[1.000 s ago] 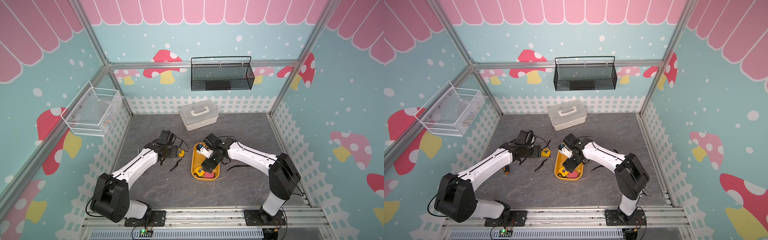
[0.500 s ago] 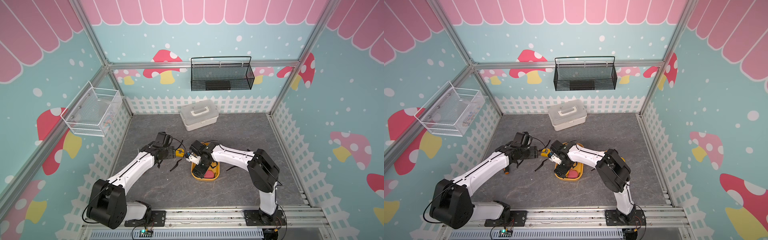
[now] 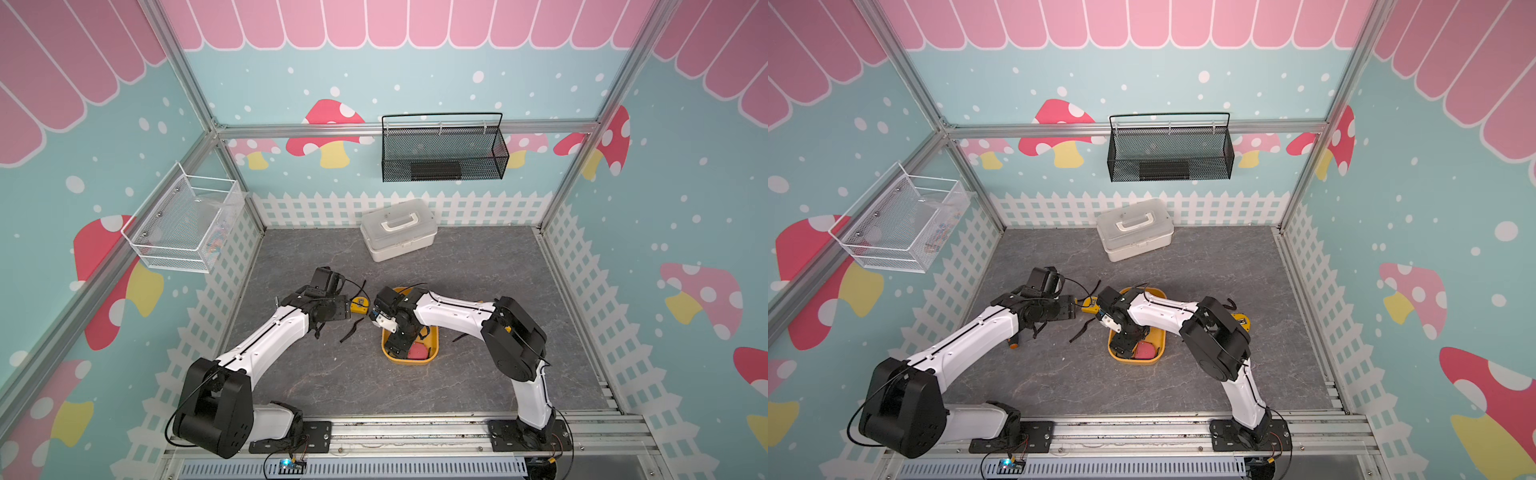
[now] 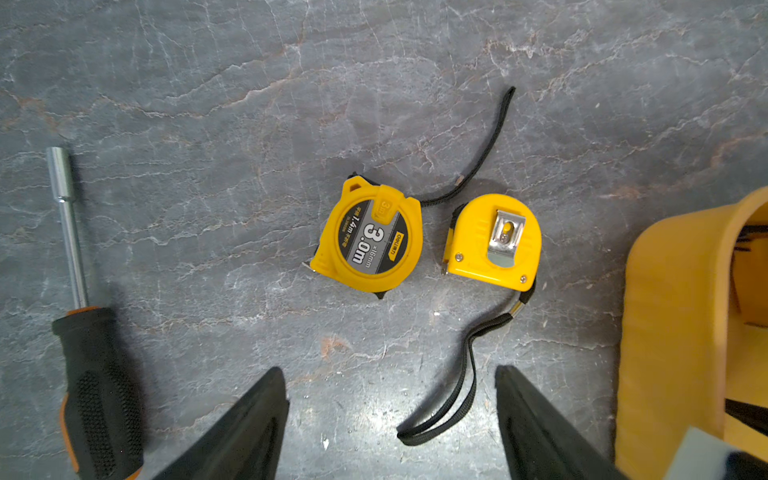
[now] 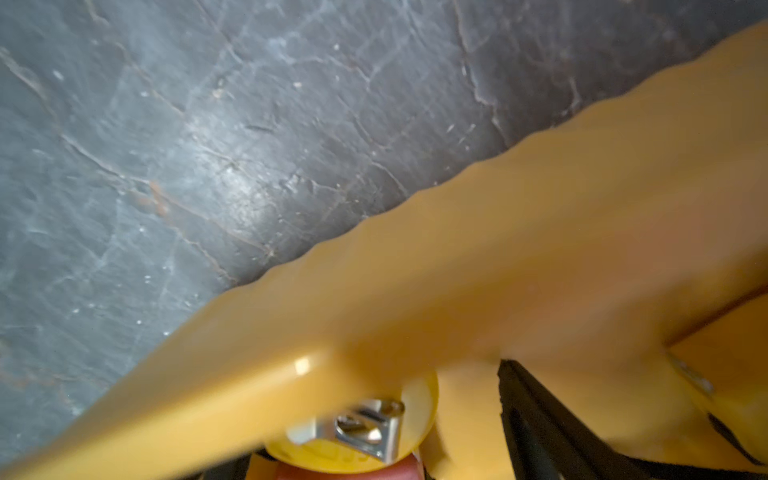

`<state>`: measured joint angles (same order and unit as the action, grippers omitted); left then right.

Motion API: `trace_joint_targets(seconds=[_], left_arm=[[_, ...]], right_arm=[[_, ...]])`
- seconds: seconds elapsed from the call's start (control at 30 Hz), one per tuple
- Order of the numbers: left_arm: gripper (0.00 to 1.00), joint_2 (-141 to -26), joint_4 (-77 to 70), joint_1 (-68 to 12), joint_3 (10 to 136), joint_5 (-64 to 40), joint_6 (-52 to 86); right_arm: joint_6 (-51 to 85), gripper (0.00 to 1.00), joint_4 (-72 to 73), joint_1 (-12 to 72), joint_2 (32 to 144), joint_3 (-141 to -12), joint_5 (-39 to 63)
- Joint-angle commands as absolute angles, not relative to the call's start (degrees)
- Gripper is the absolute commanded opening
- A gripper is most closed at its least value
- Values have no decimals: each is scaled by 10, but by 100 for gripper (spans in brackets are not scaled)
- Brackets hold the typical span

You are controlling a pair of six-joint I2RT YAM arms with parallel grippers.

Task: Take the tape measure out of the storage box
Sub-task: Pick up the tape measure from the storage box.

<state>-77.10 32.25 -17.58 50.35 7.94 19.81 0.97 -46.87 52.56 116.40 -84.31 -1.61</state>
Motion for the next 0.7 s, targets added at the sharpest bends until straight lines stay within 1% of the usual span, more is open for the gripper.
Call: trace_joint_targets(seconds=[0.0, 0.27, 0.37, 0.57, 0.67], left_arm=[[80, -756, 314, -171, 496, 72, 207], [80, -746, 314, -171, 490, 70, 208], [80, -740, 314, -171, 489, 70, 207], [81, -740, 314, -171, 489, 63, 210], [81, -740, 314, -171, 489, 59, 211]], right_arm=[[21, 89, -490, 527, 1169, -843, -50], [26, 88, -494, 505, 1167, -850, -73], [17, 88, -496, 500, 1164, -854, -67], [-44, 88, -459, 503, 1138, -837, 27], [-60, 89, -439, 505, 1128, -827, 46]])
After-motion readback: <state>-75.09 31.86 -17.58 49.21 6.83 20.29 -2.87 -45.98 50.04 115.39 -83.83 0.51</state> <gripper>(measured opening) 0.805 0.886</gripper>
